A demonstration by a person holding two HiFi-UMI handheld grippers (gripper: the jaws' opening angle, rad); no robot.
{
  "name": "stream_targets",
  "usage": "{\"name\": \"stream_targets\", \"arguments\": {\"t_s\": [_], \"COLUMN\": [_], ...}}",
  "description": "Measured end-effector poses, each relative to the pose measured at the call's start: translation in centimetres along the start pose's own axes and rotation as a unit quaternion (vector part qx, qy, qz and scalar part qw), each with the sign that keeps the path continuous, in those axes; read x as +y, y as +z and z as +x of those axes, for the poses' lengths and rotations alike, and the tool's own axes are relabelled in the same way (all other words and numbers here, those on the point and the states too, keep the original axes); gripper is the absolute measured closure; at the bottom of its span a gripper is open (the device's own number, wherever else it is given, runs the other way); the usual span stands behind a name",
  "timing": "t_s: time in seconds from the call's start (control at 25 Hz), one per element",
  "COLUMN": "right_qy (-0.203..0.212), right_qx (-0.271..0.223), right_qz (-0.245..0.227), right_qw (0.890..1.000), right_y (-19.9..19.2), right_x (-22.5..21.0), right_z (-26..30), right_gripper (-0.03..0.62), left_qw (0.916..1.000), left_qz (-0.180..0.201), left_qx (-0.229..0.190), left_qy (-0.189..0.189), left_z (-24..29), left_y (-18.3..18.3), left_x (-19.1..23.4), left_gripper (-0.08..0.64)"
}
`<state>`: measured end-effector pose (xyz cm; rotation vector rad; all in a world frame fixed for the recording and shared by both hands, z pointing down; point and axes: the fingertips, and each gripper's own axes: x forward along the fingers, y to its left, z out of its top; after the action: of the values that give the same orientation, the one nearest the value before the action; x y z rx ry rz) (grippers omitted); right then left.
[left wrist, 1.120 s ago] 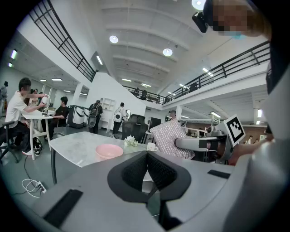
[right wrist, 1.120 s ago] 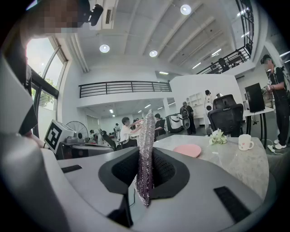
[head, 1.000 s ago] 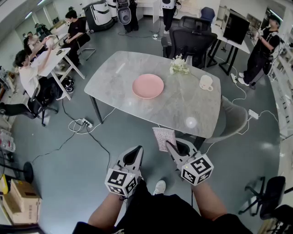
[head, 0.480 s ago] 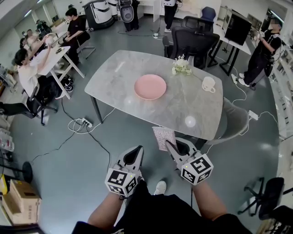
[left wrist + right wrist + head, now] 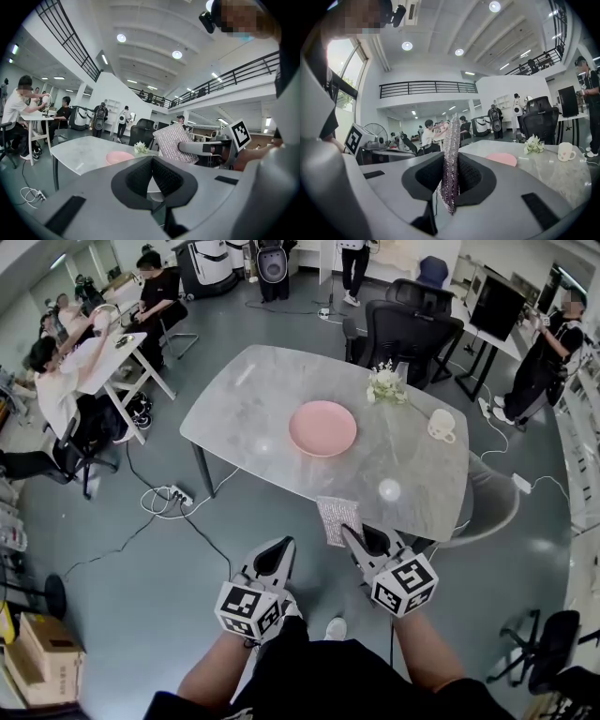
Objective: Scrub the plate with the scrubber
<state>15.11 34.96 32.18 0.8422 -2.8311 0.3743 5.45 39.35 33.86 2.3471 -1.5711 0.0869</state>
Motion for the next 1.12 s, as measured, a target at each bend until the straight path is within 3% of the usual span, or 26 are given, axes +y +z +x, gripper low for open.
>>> {"name": "stream_targets", "arguments": {"t_s": [0.64,1.12], "right_qy": [-0.031,-0.051], "right_qx": [-0.012,-0.016], "right_qz": [0.018,0.019], "right_qw": [0.999,0.998], "right_y": [2.4,3.4], "right_x": [-0.8,-4.0], "right_z": [12.7,15.8], "right_gripper": [0.519,0.518], "left_qw": [0.9994,0.9986], "left_qz": [-0.008,-0.011], "left_qx": [0.018,0.027], "left_qy": [-0.027,-0.044], "left_z": [2.6,6.0], "left_y": [1.5,1.8], "left_x": [12.2,14.1], "left_gripper": [0.545,0.545]}}
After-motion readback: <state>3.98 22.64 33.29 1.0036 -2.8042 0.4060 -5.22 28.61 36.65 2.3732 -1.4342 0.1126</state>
